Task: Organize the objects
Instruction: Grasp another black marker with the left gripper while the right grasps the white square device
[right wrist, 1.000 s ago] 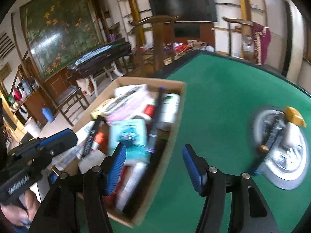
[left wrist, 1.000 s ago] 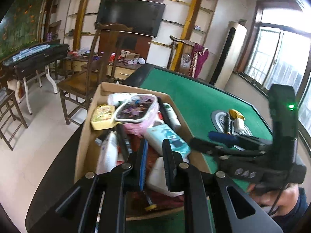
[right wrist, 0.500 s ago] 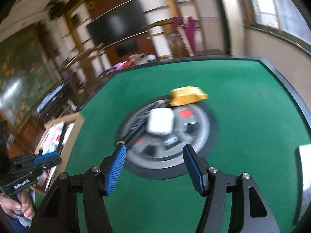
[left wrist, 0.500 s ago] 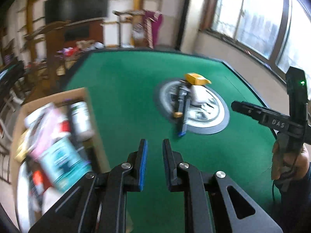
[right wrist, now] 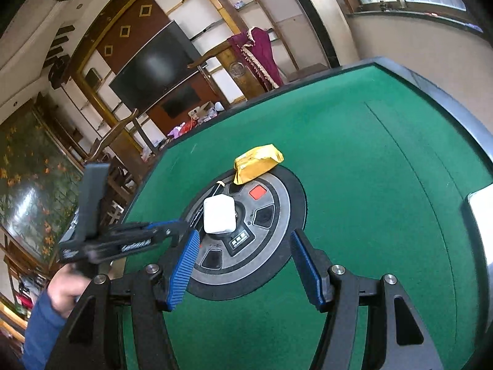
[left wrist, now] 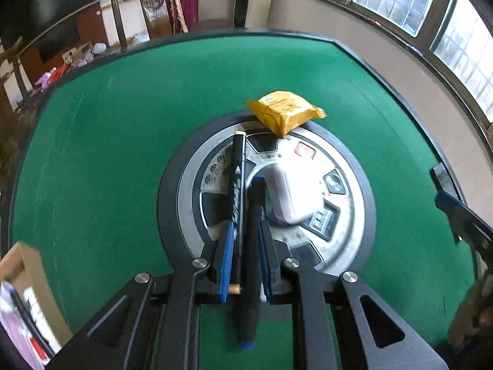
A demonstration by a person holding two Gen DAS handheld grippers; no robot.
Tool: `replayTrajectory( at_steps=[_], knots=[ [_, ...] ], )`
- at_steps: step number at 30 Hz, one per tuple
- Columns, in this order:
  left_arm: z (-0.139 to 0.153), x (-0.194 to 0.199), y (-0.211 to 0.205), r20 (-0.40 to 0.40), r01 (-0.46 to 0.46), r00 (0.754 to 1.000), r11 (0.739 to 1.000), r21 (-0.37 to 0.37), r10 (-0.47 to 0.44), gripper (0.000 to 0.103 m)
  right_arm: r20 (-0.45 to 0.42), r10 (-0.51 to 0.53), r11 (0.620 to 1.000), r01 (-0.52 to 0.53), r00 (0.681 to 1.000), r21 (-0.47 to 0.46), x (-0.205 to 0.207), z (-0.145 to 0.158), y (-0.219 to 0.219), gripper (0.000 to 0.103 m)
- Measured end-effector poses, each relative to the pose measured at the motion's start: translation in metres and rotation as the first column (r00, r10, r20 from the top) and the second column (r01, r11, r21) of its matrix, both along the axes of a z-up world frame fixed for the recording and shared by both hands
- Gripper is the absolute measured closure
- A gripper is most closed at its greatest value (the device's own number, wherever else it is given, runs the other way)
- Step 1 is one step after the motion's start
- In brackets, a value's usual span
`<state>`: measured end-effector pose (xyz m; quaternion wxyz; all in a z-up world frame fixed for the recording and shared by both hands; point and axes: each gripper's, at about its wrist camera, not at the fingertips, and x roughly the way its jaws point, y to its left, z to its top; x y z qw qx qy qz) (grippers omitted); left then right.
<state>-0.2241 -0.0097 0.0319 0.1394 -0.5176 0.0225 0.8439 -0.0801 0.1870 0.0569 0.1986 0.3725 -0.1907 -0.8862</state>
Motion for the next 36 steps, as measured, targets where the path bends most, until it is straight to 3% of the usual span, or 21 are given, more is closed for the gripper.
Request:
replayTrajectory(
  at_steps=[8,11,13,19,24,27,31,36],
  knots=[
    [-0.013,-0.03,0.009,-0.001,-0.018,1.0,0.999,-0.038,0.018,0.088,0.0,0.001,1.0,-0.001,1.0,0.006,0.0,-0.003,-0.002,0.037],
    [-0.026,-0.035,0.007,0.008,-0.053,0.998,0.995,-0.087,0.054,0.087,0.003,0.001,1.0,-0.001,1.0,0.02,-0.001,-0.005,-0.003,0.037],
    [-0.024,-0.031,0.0,-0.014,-0.086,0.996,0.994,-0.061,0.086,0.089,0.003,0.002,1.0,-0.002,1.0,0.027,-0.001,-0.005,-0.004,0.037],
    [-0.017,0.036,-0.041,-0.023,-0.244,0.97,0.97,-0.016,0.244,0.089,-0.012,0.009,0.996,-0.008,1.0,0.087,0.0,-0.008,-0.016,0.036],
    [-0.013,0.112,-0.056,-0.086,-0.289,0.953,0.957,0.016,0.289,0.089,0.01,0.027,0.988,-0.029,1.0,0.153,-0.008,-0.016,-0.041,0.035],
    [-0.011,0.124,-0.055,-0.123,-0.295,0.948,0.956,0.007,0.293,0.089,0.02,0.036,0.984,-0.039,0.999,0.176,-0.018,-0.018,-0.059,0.035],
    [-0.018,0.13,-0.052,-0.172,-0.276,0.95,0.959,-0.059,0.262,0.089,0.028,0.027,0.96,-0.034,0.999,0.277,-0.041,-0.021,-0.092,0.035],
    [-0.02,0.13,-0.055,-0.18,-0.27,0.949,0.962,-0.049,0.257,0.089,0.05,-0.008,0.938,-0.01,0.999,0.347,-0.067,-0.032,-0.113,0.035]
  ],
)
